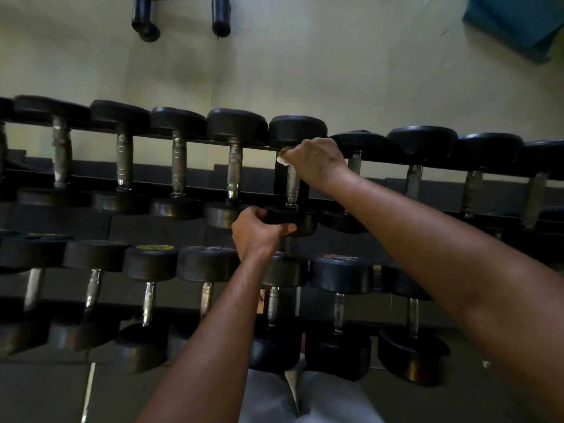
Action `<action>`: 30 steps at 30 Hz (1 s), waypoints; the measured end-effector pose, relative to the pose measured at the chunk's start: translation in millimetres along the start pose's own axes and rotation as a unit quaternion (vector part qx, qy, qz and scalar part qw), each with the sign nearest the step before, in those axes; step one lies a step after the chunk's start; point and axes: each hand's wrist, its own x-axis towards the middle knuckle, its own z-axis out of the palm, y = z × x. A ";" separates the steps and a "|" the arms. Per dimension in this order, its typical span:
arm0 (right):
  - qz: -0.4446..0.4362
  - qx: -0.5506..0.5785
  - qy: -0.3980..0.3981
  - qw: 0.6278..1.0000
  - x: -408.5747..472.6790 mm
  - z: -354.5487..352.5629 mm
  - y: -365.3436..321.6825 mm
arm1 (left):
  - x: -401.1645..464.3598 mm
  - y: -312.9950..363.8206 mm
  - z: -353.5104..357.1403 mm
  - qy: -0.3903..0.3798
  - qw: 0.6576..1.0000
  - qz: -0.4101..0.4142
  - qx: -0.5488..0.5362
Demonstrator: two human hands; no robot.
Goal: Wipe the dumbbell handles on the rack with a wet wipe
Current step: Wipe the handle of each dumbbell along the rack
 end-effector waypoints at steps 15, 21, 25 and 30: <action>-0.061 0.107 -0.207 0.970 -10.3 0.0 -32.3 | -1.7 -2.7 -2.2 -0.014 1.000 0.017 -0.017; -0.045 0.161 -0.231 0.958 -18.8 4.6 -30.9 | -0.9 -3.1 -2.0 -0.008 1.000 0.030 0.001; -0.059 0.157 -0.217 0.962 -19.9 0.4 -30.5 | -0.1 -1.5 -2.3 -0.008 1.000 0.026 0.007; -0.050 0.173 -0.210 0.961 -20.3 -6.1 -31.6 | 0.7 -3.1 -0.9 -0.006 1.000 0.028 0.007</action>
